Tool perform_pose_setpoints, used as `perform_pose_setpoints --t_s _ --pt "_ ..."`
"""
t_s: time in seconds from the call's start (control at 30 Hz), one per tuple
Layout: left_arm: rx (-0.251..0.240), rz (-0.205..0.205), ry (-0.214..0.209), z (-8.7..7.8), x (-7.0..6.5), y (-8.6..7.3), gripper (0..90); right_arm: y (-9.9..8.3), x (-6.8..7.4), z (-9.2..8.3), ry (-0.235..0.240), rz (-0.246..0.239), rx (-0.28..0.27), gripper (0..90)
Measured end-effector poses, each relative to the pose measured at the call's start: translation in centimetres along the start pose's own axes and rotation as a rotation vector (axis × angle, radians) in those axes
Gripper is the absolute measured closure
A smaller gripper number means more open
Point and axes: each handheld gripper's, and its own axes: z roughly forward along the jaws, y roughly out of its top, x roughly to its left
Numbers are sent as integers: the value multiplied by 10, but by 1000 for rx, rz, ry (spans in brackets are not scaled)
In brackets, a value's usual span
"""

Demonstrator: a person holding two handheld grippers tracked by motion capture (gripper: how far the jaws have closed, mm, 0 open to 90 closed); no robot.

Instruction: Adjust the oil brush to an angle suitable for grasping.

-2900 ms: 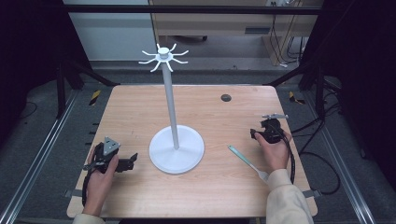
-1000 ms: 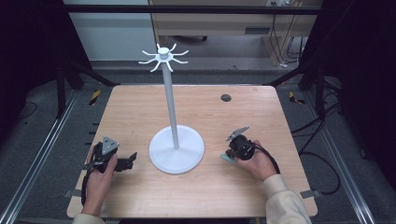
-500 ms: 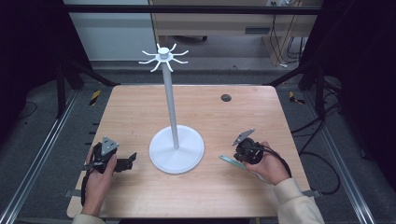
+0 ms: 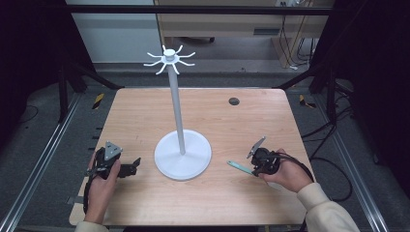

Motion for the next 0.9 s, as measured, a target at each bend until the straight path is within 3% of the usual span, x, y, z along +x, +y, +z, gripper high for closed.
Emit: perform_pose_setpoints --t_s 0.5,0.83,0.9 --pt "-2 -3 1 0 1 0 24 2 -3 12 31 -9 80 780" --pt "-1 -2 0 0 1 0 24 2 -4 13 37 8 105 808" --pt "-1 -2 -1 0 1 0 24 2 -5 14 38 -14 98 811"
